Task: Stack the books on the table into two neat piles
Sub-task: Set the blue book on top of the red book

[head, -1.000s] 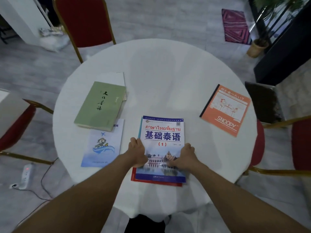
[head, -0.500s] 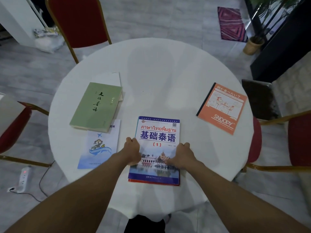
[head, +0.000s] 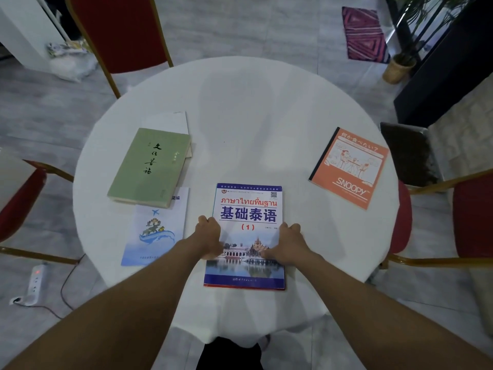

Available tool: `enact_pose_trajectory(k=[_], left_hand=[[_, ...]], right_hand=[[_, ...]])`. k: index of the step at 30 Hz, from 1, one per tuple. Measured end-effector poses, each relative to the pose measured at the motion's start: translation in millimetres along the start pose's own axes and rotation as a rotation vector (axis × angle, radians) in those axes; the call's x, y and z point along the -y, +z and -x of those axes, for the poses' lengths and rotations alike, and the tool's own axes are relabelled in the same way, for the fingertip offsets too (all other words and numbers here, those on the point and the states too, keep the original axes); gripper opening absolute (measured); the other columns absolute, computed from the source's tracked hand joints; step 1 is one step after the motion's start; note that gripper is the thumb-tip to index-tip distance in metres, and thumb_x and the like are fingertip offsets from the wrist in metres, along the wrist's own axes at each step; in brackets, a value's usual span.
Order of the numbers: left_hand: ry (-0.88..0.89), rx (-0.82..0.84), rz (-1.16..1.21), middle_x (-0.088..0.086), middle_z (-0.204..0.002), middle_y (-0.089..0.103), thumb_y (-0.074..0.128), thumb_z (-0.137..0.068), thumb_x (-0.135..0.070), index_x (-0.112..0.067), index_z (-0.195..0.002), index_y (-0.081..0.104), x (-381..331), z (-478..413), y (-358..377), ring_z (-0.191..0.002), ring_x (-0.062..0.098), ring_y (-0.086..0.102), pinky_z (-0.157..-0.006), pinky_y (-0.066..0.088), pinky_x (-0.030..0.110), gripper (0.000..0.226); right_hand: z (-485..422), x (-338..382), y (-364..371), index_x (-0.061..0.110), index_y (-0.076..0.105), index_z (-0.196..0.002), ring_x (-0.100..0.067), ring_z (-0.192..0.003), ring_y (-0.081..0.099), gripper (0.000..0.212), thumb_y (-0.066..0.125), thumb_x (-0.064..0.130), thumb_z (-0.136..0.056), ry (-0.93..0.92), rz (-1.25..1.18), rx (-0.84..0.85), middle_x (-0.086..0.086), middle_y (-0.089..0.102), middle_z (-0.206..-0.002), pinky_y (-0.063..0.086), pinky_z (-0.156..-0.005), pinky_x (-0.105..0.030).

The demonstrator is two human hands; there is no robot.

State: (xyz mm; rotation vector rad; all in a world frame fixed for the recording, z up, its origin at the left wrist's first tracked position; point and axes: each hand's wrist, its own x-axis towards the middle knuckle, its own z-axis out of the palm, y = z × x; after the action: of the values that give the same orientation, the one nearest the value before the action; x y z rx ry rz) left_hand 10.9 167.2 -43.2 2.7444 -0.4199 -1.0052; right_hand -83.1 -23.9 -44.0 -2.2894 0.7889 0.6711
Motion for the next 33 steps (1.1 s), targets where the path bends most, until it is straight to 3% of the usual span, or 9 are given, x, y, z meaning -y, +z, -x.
enact_pose_trajectory(k=[20,26,29,33], left_hand=[[-0.013,0.069,-0.102,0.017,-0.141,0.033,0.067,-0.091,-0.031,-0.001,-0.147,0.022,-4.2,3.5,-8.0,-0.126,0.025,0.042,-0.104,0.043,0.034,0.078],[0.129,-0.036,-0.173,0.017,-0.156,0.029,0.055,-0.096,-0.038,-0.003,-0.156,0.002,-7.9,7.3,-34.8,-0.142,0.031,0.033,-0.113,0.037,0.042,0.087],[0.254,-0.143,-0.215,0.014,-0.160,0.027,0.047,-0.098,-0.043,-0.008,-0.156,0.011,-19.1,3.2,-54.3,-0.146,0.030,0.028,-0.119,0.030,0.044,0.077],[0.343,-0.180,-0.309,0.011,-0.166,0.004,0.028,-0.101,-0.052,-0.014,-0.158,0.004,-43.7,-4.2,-80.6,-0.154,0.029,0.005,-0.124,0.010,0.044,0.073]], right_hand=[[3.4,0.5,1.7,0.014,0.040,-0.133,-0.024,-0.119,0.049,0.081,0.088,0.040,-0.073,0.028,-0.003,-0.010,-0.010,0.039,-0.131,0.046,-0.090,-0.028],[5.4,5.7,-12.9,0.021,0.038,-0.138,-0.027,-0.127,0.046,0.085,0.073,0.066,-0.074,-0.012,0.011,-0.091,-0.009,0.044,-0.139,0.047,-0.102,-0.041],[7.4,12.6,-30.5,0.018,0.018,-0.160,-0.033,-0.152,0.022,0.104,0.052,0.078,-0.082,-0.042,0.095,-0.162,-0.009,0.020,-0.167,0.025,-0.121,-0.049],[10.0,16.2,-57.4,0.019,0.005,-0.163,-0.030,-0.158,-0.005,0.105,0.029,0.085,-0.085,-0.048,0.189,-0.228,-0.003,-0.006,-0.172,-0.001,-0.124,-0.051]])
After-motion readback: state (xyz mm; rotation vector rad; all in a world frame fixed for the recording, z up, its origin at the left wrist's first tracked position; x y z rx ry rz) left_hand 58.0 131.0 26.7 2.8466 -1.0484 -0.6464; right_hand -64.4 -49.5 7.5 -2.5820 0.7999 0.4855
